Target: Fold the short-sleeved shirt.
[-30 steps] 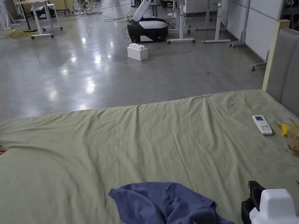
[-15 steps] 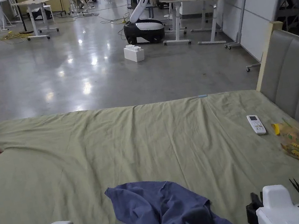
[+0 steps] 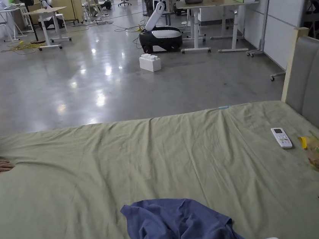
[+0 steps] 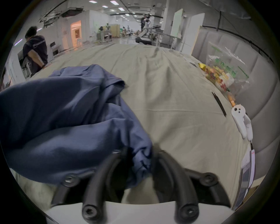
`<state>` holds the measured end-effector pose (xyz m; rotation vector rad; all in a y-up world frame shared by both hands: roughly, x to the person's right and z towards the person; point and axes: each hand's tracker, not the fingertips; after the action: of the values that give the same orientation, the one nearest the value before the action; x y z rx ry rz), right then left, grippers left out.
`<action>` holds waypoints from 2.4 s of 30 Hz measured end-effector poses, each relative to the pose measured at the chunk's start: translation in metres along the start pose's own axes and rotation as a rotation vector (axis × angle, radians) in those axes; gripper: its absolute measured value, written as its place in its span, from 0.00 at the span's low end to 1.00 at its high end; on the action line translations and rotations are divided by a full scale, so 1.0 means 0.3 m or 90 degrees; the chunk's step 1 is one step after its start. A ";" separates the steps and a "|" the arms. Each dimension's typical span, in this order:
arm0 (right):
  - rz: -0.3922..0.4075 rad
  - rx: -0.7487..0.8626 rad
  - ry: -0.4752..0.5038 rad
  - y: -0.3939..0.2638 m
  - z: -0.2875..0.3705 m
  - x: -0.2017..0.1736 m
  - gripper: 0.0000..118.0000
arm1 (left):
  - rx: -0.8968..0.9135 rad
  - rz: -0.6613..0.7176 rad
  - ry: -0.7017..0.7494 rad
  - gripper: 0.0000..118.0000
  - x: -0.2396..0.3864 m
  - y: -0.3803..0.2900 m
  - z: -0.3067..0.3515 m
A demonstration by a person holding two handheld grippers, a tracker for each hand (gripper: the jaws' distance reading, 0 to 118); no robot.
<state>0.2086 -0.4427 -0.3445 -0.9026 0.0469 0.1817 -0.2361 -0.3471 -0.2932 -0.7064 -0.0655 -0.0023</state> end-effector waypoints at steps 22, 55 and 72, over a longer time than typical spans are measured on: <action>-0.020 0.321 -0.083 0.357 0.704 0.153 0.06 | 0.189 -0.024 0.073 0.03 -0.131 0.409 0.366; -0.022 0.555 -0.147 1.267 0.996 0.193 0.06 | 0.321 0.000 0.169 0.03 -0.361 1.249 0.368; 0.005 0.601 -0.158 1.299 0.919 0.158 0.06 | 0.346 -0.013 0.198 0.03 -0.309 1.233 0.354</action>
<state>0.1764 0.0159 -0.4818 0.0639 -0.0908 0.2463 -0.3260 0.0013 -0.4583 -0.1568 0.2187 -0.1103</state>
